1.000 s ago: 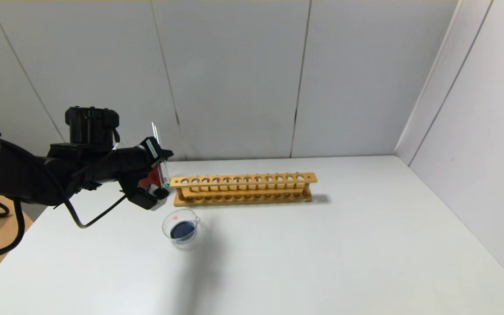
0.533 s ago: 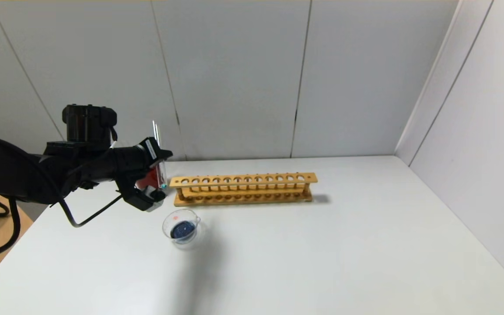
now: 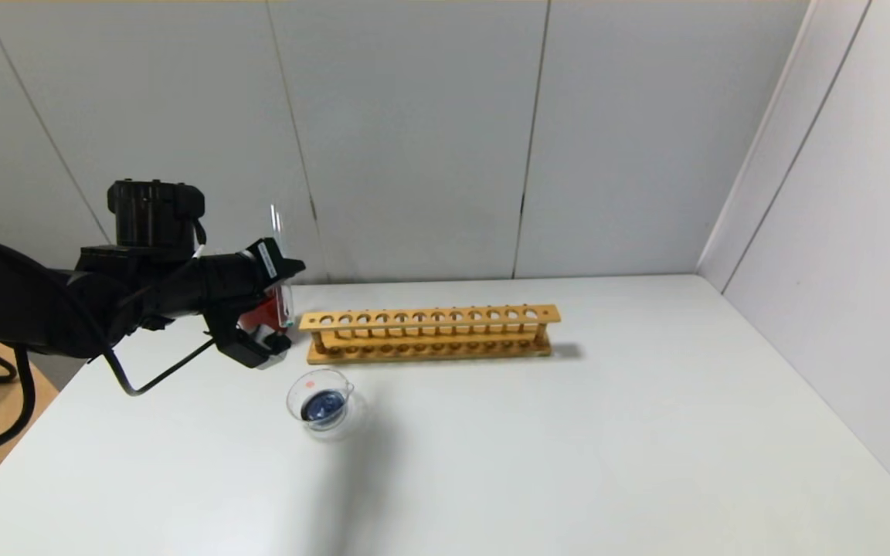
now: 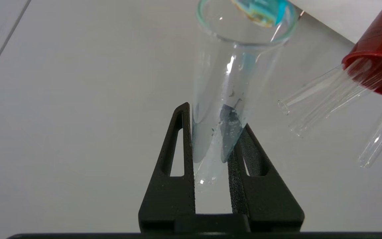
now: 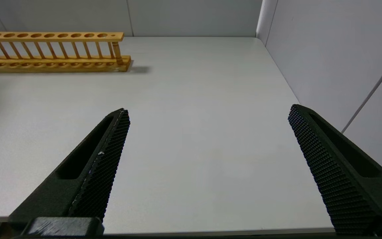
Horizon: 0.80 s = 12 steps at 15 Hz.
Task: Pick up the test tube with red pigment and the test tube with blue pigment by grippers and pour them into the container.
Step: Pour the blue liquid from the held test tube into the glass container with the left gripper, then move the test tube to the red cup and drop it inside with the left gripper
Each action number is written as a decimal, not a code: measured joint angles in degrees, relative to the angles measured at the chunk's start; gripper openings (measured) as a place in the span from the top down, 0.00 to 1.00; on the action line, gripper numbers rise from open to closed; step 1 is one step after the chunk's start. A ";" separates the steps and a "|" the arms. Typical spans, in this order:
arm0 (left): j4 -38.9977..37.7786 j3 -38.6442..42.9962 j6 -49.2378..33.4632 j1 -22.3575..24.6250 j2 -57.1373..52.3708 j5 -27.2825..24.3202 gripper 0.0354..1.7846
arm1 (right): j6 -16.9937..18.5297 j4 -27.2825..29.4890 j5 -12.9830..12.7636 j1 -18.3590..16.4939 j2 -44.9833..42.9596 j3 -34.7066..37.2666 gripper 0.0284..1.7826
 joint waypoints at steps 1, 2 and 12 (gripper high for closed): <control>0.02 0.00 0.12 -0.02 0.05 0.00 0.83 | 0.00 0.00 0.00 0.00 0.00 0.00 0.02; 0.00 0.05 0.22 -0.02 0.11 0.00 0.83 | 0.02 0.00 0.00 0.00 0.00 0.00 0.02; -1.69 0.22 -0.07 -0.13 0.77 0.12 0.83 | 0.00 0.00 0.00 0.00 0.00 0.00 0.02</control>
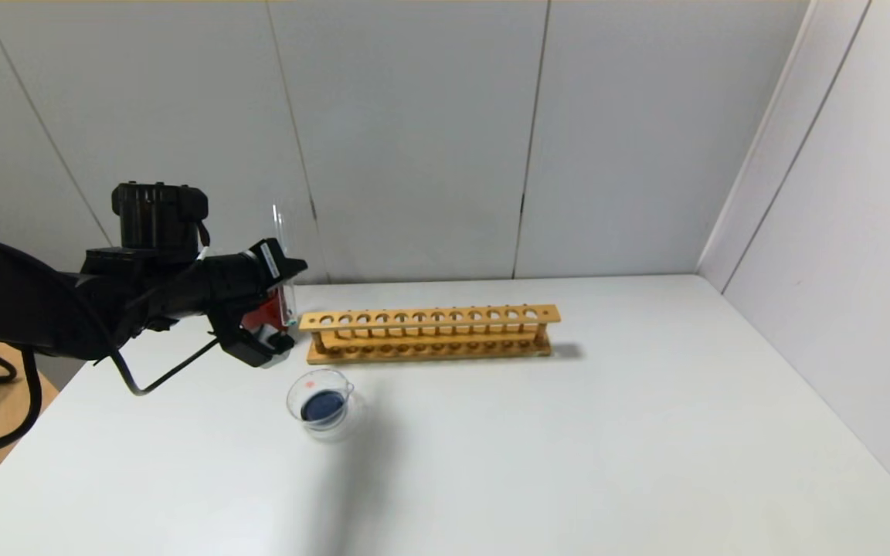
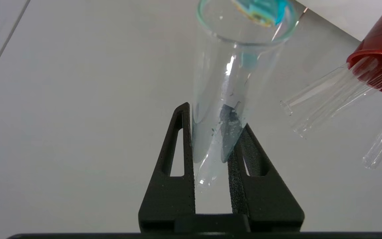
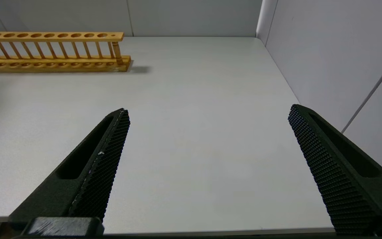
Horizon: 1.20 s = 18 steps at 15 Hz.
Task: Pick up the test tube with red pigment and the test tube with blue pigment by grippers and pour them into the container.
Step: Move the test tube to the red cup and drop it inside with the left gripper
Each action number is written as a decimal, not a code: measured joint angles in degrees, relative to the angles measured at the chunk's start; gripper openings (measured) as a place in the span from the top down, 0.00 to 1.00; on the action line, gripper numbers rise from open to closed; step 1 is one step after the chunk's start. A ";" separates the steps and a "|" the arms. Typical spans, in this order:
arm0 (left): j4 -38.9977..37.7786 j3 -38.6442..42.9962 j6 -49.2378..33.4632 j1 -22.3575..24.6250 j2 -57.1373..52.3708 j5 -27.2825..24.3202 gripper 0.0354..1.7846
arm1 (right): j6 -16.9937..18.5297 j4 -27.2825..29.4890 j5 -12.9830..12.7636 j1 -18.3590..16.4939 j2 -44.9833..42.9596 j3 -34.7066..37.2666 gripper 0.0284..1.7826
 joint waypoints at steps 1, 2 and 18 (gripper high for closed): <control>0.06 0.18 -1.08 0.02 -0.02 0.00 0.83 | 0.00 0.00 0.00 0.00 0.00 0.00 0.02; 0.26 0.57 -3.39 0.02 -0.02 0.16 0.83 | 0.00 0.00 -0.02 0.00 0.00 0.00 0.02; 20.49 -18.44 -93.64 1.38 -3.85 17.29 0.83 | 0.00 0.00 -0.02 0.00 0.00 0.00 0.02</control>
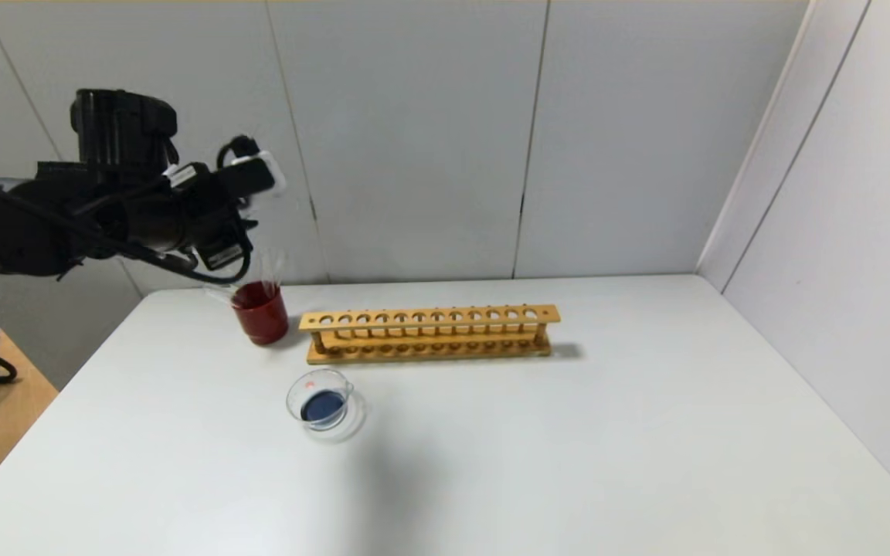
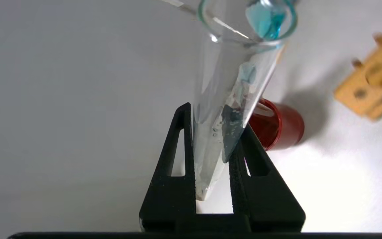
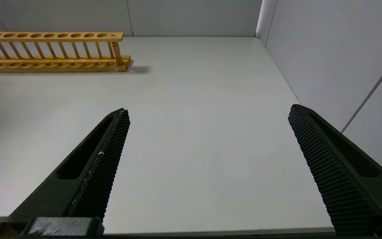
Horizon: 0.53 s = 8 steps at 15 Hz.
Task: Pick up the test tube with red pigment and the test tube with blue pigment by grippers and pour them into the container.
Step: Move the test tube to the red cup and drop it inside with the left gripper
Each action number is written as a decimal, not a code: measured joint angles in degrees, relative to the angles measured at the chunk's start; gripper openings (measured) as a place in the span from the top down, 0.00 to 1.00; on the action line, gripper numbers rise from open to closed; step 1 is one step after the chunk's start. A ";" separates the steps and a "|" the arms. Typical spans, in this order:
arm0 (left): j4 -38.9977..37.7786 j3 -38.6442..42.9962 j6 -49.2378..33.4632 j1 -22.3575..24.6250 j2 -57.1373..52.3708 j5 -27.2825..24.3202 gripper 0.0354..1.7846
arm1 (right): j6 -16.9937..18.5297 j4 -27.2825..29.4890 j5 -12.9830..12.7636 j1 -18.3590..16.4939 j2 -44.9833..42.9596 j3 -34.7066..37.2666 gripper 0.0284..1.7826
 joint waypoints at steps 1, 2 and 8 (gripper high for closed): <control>1.67 -1.66 -5.72 1.08 0.02 -1.23 0.83 | 0.00 0.00 0.02 0.00 0.00 0.00 0.02; 2.86 -3.12 -11.84 1.96 0.00 -3.29 0.83 | 0.00 0.02 0.00 0.00 0.00 0.00 0.02; 1.60 -2.40 -47.09 6.68 -0.76 -11.67 0.83 | 0.00 0.00 0.02 0.00 0.00 0.00 0.02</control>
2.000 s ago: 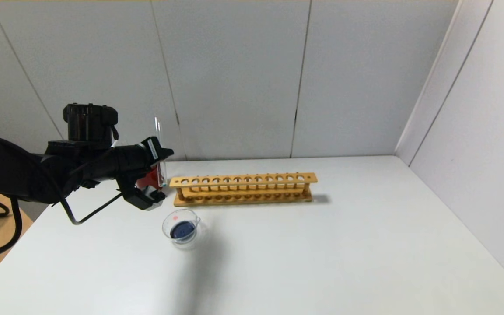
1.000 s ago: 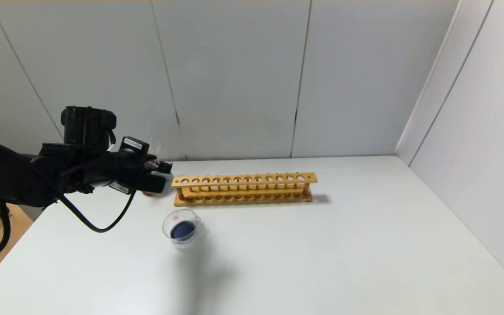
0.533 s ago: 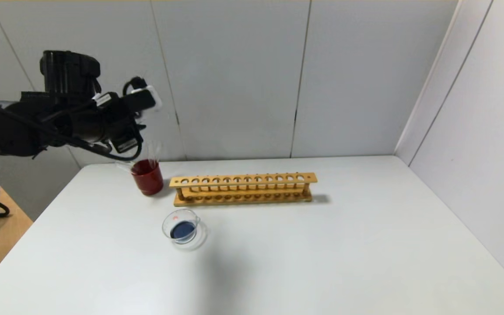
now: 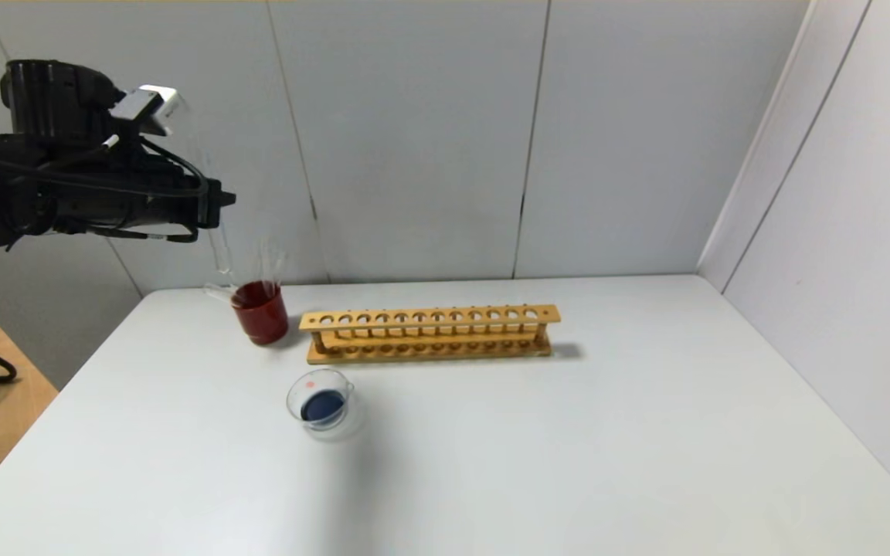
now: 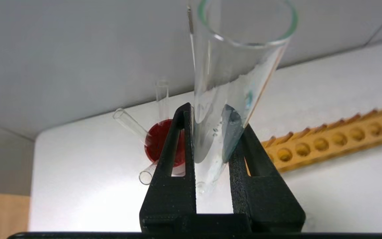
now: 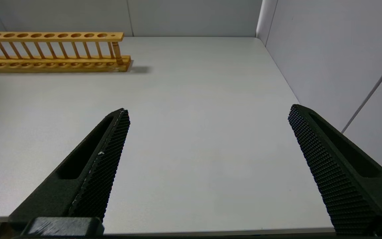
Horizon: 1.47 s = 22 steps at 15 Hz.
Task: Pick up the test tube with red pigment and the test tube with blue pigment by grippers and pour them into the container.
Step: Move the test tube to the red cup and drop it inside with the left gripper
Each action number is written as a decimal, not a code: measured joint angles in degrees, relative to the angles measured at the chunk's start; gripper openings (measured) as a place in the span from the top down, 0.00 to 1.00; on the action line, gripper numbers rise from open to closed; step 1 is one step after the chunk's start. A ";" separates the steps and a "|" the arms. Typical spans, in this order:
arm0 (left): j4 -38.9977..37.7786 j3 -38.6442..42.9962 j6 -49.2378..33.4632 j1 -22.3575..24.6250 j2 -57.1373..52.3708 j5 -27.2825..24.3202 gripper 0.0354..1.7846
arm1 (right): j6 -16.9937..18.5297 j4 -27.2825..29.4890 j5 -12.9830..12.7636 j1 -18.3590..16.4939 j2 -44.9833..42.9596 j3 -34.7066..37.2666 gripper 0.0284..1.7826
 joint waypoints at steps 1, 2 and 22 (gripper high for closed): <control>-1.71 0.37 -0.90 1.13 0.44 -0.17 0.83 | 0.00 0.02 -0.02 0.00 0.00 0.00 0.02; -3.40 0.67 -1.15 2.02 1.08 -0.26 0.83 | 0.00 0.00 0.00 0.00 0.00 0.00 0.02; -24.06 1.74 -2.69 3.45 19.58 -0.44 0.83 | 0.02 0.00 0.00 0.00 0.00 0.00 0.02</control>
